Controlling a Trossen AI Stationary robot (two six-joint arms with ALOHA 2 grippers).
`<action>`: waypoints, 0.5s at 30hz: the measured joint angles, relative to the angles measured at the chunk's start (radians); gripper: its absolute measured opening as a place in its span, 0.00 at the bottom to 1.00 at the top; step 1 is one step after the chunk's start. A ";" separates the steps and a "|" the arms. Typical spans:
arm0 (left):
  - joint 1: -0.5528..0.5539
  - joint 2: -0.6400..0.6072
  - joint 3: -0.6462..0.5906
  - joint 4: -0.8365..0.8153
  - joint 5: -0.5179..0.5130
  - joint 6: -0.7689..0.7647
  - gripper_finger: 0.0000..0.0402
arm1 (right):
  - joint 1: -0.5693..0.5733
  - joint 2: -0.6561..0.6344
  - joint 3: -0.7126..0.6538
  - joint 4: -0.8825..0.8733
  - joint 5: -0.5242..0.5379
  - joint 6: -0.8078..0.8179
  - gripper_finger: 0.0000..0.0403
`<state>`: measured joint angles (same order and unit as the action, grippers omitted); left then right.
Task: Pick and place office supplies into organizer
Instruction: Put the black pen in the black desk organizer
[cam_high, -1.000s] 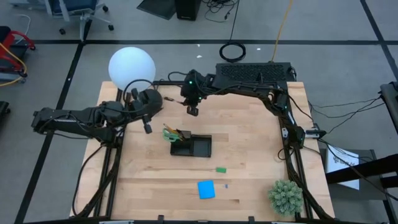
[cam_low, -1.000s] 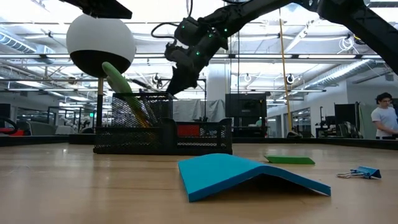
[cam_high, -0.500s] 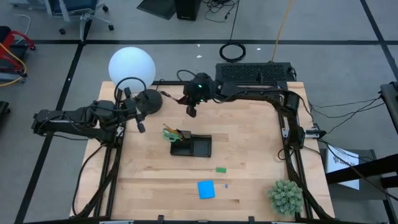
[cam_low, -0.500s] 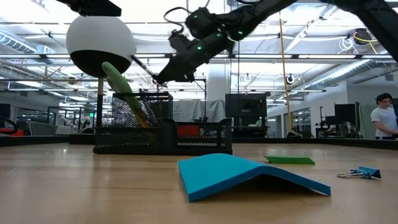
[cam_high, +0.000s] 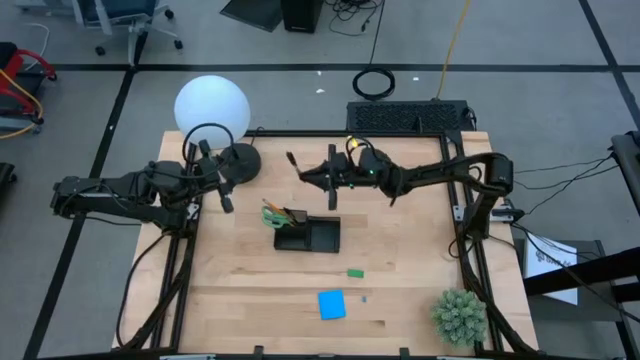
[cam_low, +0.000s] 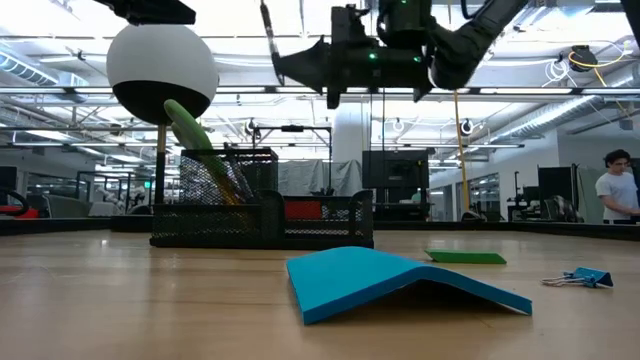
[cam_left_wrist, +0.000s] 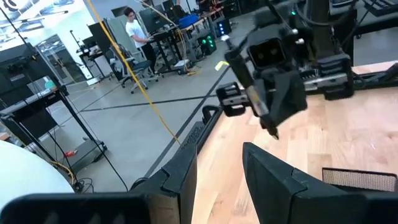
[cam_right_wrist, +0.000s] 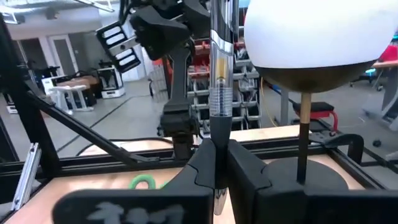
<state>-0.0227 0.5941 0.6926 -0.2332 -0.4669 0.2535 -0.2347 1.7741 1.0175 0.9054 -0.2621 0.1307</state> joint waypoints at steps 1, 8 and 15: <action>0.000 0.000 0.000 0.002 0.000 0.000 0.33 | 0.009 0.000 -0.010 0.016 0.005 0.000 0.02; 0.000 0.000 0.000 0.002 0.003 0.005 0.33 | 0.073 0.000 -0.034 0.090 0.027 -0.032 0.02; 0.000 0.000 0.000 0.001 0.007 0.003 0.33 | 0.122 0.076 -0.034 0.162 0.056 -0.043 0.02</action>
<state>-0.0227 0.5945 0.6926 -0.2317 -0.4597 0.2562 -0.1125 1.8503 0.9833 1.0670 -0.2057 0.0879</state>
